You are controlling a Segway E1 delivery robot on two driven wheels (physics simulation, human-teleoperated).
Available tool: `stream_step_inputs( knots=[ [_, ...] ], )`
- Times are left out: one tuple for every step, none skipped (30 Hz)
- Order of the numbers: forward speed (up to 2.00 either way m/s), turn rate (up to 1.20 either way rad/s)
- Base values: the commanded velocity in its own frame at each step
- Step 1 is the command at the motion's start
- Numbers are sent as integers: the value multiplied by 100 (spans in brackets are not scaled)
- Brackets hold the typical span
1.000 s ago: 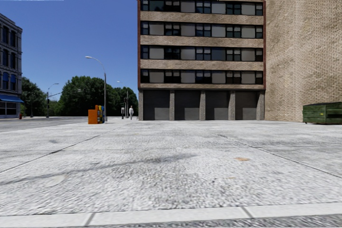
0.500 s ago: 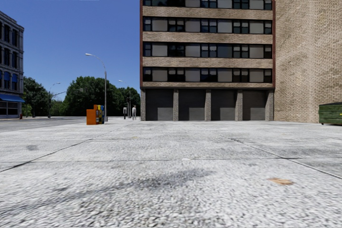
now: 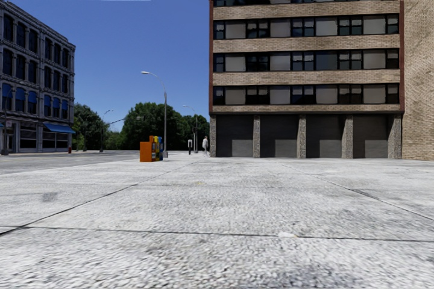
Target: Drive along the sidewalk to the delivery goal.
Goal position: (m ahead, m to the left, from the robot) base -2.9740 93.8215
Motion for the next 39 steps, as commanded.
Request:
stream_step_inputs(
  knots=[
    [200, 49],
    [200, 50],
    [200, 7],
    [200, 0],
    [200, 0],
    [200, 0],
    [200, 0],
    [200, 0],
    [200, 0],
    [200, 0],
    [200, 0],
    [200, 0],
    [200, 0],
    [200, 0],
    [200, 0],
    [200, 0],
    [200, 0],
    [200, 0],
    [200, 0],
    [200, 0],
    [200, 25],
    [200, 54],
    [200, 54],
    [200, 75],
    [200, 87],
    [200, 96],
    [200, 120],
    [200, 120],
    [200, 120],
    [197, 120],
    [193, 120],
    [188, 120],
    [186, 120],
    [186, 120],
    [184, 120],
    [183, 120],
    [183, 120],
    [183, 120],
    [183, 120]
  ],
)
